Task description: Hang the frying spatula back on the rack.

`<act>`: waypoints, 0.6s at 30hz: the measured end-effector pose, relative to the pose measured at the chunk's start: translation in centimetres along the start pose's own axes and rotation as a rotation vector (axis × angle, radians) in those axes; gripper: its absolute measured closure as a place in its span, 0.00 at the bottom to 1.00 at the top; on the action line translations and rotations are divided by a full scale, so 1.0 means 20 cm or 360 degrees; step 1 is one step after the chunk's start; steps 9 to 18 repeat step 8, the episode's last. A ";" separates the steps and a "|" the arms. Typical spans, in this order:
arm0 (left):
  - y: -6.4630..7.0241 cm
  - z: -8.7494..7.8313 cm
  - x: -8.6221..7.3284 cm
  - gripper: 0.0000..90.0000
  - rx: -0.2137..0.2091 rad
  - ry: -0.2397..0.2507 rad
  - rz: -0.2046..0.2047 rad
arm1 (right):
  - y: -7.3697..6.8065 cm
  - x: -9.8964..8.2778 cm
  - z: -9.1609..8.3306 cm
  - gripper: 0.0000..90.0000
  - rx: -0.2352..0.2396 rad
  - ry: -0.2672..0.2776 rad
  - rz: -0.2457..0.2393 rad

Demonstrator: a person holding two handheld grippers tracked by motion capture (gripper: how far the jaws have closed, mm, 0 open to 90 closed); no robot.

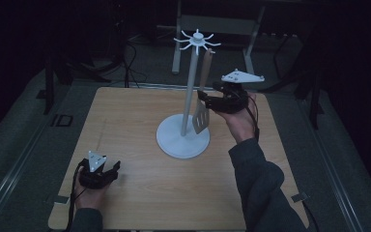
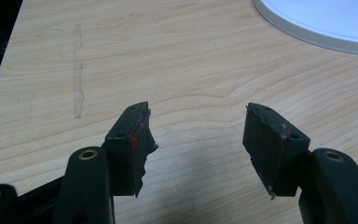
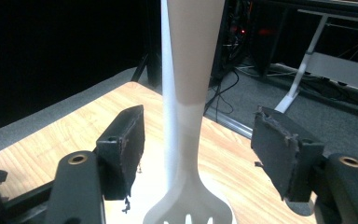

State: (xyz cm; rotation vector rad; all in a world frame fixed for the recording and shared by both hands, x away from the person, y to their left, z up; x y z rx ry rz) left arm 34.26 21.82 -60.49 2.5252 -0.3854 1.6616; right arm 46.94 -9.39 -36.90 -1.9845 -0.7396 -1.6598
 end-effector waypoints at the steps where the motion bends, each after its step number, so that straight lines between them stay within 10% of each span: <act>1: 0.00 0.00 0.00 0.46 -0.0001 -0.0001 0.0000 | 0.00 -0.01 0.00 0.37 0.0001 -0.0001 0.0000; 18: 0.00 0.00 0.00 0.46 0.0003 -0.0007 0.0002 | 0.01 -0.07 -0.04 0.36 0.0000 -0.0025 0.0001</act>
Point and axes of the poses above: each handheld gripper's, and its own axes: z roughly forward along the jaws, x roughly out of its top, y roughly to its right, the point moved 10 cm from there along z, roughly forward along the jaws, and after that the axes turned 12 degrees about y, right-handed, at the moved point
